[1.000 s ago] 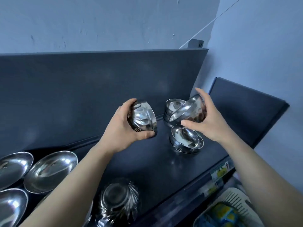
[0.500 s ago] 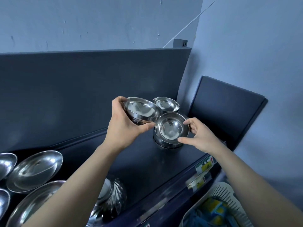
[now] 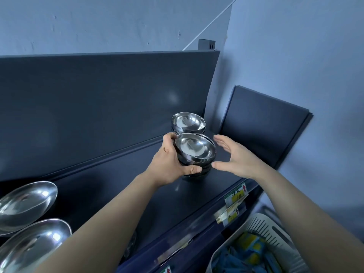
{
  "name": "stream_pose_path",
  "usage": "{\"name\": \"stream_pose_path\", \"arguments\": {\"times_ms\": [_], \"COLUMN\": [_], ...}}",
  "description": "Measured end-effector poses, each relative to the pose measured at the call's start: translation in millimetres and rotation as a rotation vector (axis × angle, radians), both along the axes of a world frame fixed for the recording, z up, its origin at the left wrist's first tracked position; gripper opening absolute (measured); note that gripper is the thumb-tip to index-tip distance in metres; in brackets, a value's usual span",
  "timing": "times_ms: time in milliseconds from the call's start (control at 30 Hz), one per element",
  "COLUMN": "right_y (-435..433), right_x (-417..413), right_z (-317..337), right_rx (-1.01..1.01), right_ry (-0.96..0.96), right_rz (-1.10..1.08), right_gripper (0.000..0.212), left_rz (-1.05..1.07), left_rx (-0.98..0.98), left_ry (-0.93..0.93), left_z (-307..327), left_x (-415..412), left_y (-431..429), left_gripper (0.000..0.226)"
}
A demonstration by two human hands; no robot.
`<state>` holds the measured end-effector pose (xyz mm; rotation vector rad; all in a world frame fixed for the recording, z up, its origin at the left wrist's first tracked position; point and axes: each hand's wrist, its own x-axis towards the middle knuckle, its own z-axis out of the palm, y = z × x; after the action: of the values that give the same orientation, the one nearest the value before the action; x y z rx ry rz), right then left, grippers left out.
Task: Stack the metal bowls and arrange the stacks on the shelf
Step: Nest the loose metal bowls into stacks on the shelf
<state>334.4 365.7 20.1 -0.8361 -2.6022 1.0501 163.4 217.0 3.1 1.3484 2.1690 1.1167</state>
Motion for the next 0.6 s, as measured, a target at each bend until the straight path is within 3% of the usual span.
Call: {"name": "stream_pose_path", "arguments": {"times_ms": [100, 167, 333, 467, 600], "right_y": [-5.0, -12.6, -38.0, -72.8, -116.6], "right_x": [0.9, -0.8, -14.8, -31.1, -48.8], "right_z": [8.2, 16.8, 35.4, 45.3, 40.1], "right_rx": [0.151, 0.267, 0.489, 0.594, 0.592], "right_ry": [-0.034, -0.049, -0.037, -0.027, -0.057], "right_rz": [0.024, 0.051, 0.146, 0.214, 0.300], "right_gripper": [0.098, 0.099, 0.098, 0.095, 0.097], "left_rz": [-0.019, -0.014, 0.134, 0.211, 0.240], "left_rx": [-0.042, -0.069, -0.134, -0.181, -0.271], "left_ry": [0.087, 0.250, 0.627, 0.718, 0.736], "left_z": [6.3, 14.4, 34.9, 44.5, 48.0], "left_x": [1.2, -0.9, -9.3, -14.4, -19.9], "left_y": [-7.4, -17.6, -59.7, -106.4, -162.3], "left_gripper": [0.109, 0.116, 0.093, 0.083, 0.089]}}
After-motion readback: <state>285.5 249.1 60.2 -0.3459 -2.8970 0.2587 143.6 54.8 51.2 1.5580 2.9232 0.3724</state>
